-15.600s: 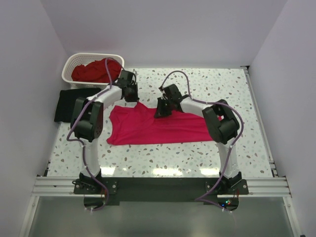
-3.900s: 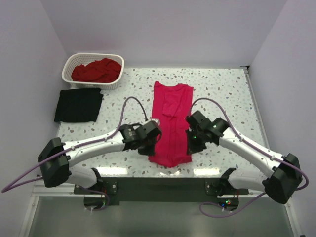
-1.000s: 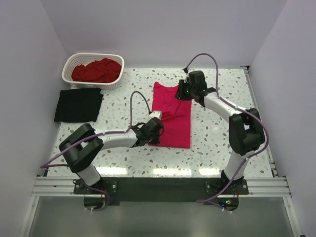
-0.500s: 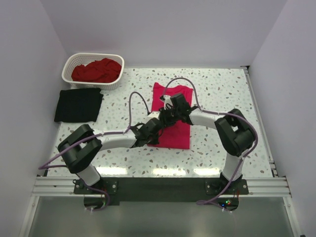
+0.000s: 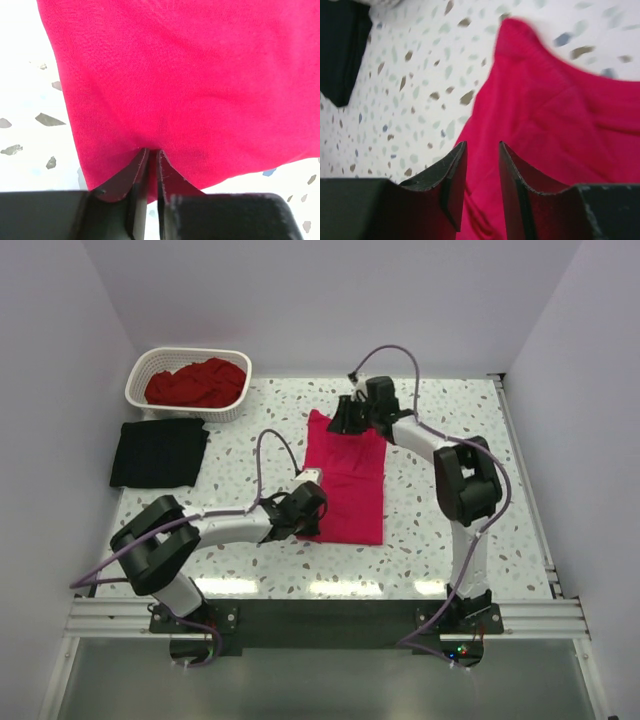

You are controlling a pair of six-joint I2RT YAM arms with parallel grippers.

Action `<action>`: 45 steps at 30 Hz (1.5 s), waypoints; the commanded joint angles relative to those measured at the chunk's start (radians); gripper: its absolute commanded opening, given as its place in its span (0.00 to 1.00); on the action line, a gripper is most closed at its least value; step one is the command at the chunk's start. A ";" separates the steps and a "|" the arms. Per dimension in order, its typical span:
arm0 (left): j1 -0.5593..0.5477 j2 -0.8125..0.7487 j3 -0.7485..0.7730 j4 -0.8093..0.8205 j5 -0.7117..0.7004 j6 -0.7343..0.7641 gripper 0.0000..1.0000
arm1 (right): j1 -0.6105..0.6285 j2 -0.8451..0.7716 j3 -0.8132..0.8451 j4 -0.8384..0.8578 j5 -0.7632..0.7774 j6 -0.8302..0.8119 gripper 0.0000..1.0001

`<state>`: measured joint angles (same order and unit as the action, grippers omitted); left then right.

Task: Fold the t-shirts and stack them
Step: Fold the tshirt

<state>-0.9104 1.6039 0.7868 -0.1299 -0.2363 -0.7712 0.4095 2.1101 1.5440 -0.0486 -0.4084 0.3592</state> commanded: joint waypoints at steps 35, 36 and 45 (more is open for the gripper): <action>0.176 -0.312 -0.382 0.208 0.265 -0.149 0.11 | -0.222 -0.573 -1.197 0.470 -0.495 0.323 0.39; 0.174 -0.321 -0.380 0.204 0.262 -0.146 0.12 | -0.219 -0.600 -1.185 0.463 -0.504 0.325 0.41; 0.174 -0.458 -0.365 0.147 0.200 -0.111 0.43 | 0.040 -0.607 -1.073 0.629 -0.520 0.406 0.47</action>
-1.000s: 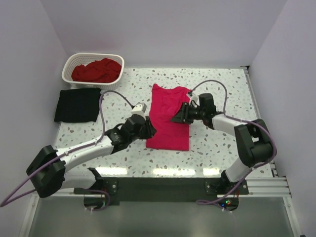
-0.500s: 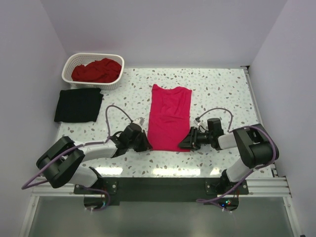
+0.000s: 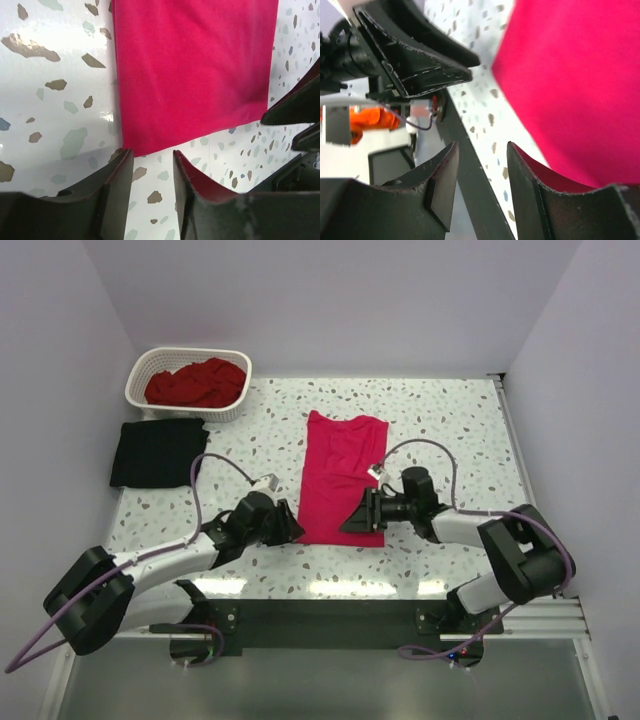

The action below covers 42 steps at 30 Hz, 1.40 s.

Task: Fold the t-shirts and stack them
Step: Fold the tshirt

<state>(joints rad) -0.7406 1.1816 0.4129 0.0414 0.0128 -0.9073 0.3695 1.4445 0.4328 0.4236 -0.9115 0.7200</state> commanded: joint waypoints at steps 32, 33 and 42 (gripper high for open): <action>-0.163 0.114 0.240 -0.360 -0.300 0.073 0.83 | 0.221 -0.222 0.323 -1.001 0.789 -0.283 0.51; -0.166 0.148 0.268 -0.373 -0.310 0.070 0.79 | 0.221 -0.248 0.328 -1.032 0.815 -0.274 0.51; -0.167 0.220 0.345 -0.397 -0.318 0.084 0.73 | 0.233 -0.260 0.251 -1.051 0.905 -0.151 0.47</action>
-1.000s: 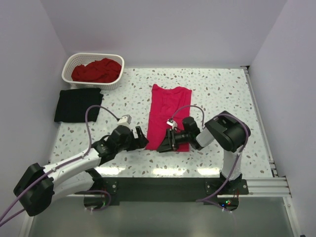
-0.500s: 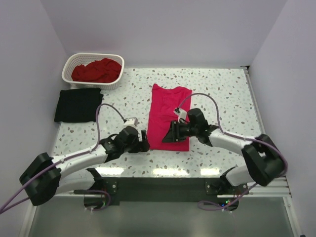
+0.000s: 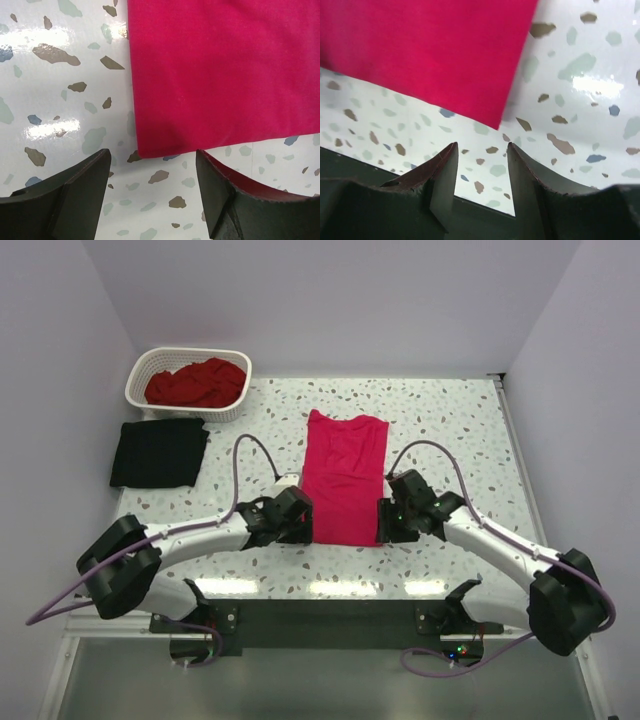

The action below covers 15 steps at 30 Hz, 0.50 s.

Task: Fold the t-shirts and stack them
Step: Fold the tshirt

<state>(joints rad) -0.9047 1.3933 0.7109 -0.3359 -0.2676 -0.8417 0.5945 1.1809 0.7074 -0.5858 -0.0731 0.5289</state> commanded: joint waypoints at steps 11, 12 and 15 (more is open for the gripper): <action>-0.003 0.012 0.039 -0.018 -0.036 0.013 0.73 | 0.018 0.137 -0.008 0.050 0.082 0.059 0.44; -0.003 0.010 0.036 -0.017 -0.036 0.013 0.73 | 0.019 0.152 -0.006 0.052 0.091 0.059 0.44; -0.003 0.012 0.035 -0.015 -0.039 0.013 0.73 | 0.021 0.180 -0.014 0.070 0.108 0.059 0.43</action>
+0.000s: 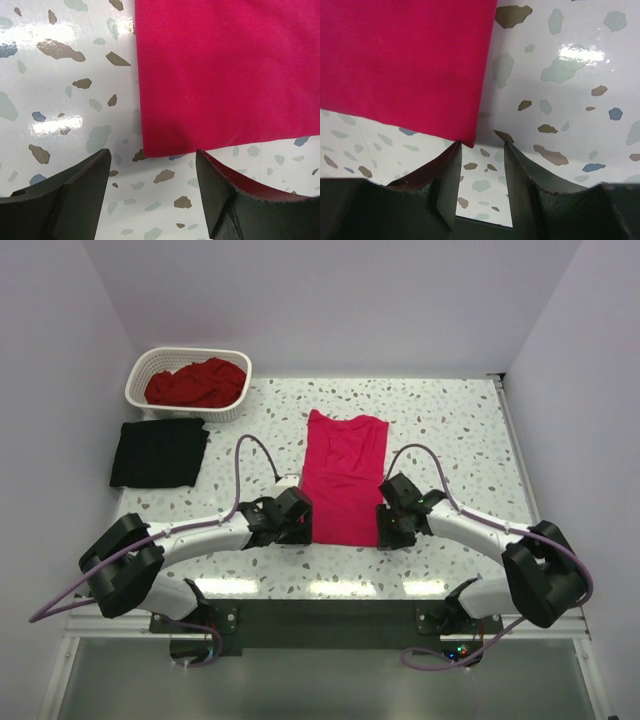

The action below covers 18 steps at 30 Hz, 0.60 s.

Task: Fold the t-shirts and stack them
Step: Fold the tshirt

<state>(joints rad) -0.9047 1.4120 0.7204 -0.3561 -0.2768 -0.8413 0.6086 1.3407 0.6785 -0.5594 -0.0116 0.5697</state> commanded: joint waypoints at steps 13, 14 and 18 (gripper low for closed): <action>-0.003 -0.013 0.011 0.009 -0.028 0.015 0.73 | 0.037 -0.041 0.061 -0.037 0.102 0.019 0.42; -0.003 -0.012 0.014 0.008 -0.029 0.015 0.73 | 0.039 -0.038 0.070 -0.043 0.107 0.019 0.42; -0.005 -0.011 0.017 0.006 -0.030 0.016 0.73 | 0.048 -0.006 0.061 -0.010 0.098 0.027 0.42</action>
<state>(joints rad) -0.9047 1.4120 0.7204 -0.3569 -0.2775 -0.8413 0.6449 1.3285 0.7132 -0.5777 0.0586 0.5835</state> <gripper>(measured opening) 0.733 0.419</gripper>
